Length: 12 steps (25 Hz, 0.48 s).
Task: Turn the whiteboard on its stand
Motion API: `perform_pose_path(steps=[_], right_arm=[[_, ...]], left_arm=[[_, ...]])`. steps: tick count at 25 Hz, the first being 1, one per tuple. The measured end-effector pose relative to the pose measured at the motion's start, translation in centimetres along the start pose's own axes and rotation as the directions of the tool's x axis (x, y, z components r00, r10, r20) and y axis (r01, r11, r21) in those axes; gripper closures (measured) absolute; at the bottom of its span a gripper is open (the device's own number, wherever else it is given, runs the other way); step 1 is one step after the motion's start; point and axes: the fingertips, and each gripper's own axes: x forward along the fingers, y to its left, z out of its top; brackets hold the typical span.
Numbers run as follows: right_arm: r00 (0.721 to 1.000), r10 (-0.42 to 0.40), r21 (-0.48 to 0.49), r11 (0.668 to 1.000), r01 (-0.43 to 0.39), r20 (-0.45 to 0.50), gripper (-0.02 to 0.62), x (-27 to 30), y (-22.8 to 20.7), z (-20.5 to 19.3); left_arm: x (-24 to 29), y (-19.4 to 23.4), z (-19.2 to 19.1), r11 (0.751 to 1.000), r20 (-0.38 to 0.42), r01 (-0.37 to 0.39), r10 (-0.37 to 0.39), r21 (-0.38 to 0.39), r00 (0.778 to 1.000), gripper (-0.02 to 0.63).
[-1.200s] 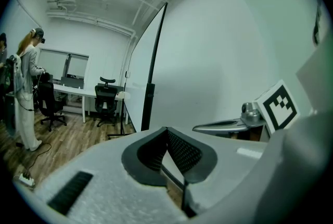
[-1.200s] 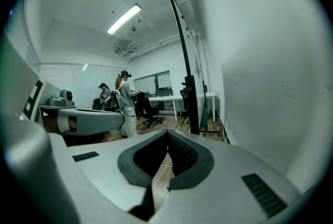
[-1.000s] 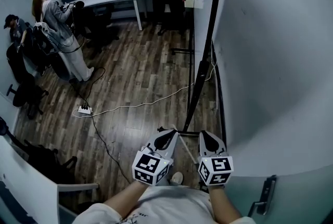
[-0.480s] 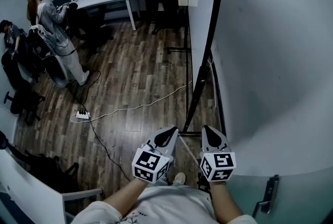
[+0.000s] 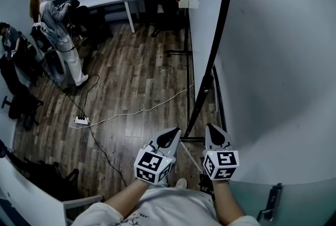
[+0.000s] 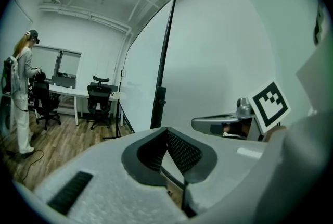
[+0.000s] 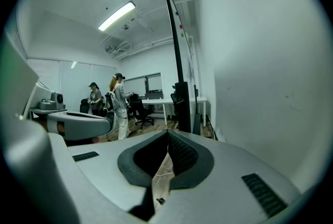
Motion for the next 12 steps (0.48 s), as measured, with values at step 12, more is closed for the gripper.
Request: perform_pose_path(steps=[12], right_arm=[[1.000,-0.021,-0.003,1.000,0.021,0.007,0.588,4.0,-1.4,1.6]], left_arm=[[2.0,2.2,0.9,1.000,0.004,-0.004,0.004,0.009,1.000,0.597]])
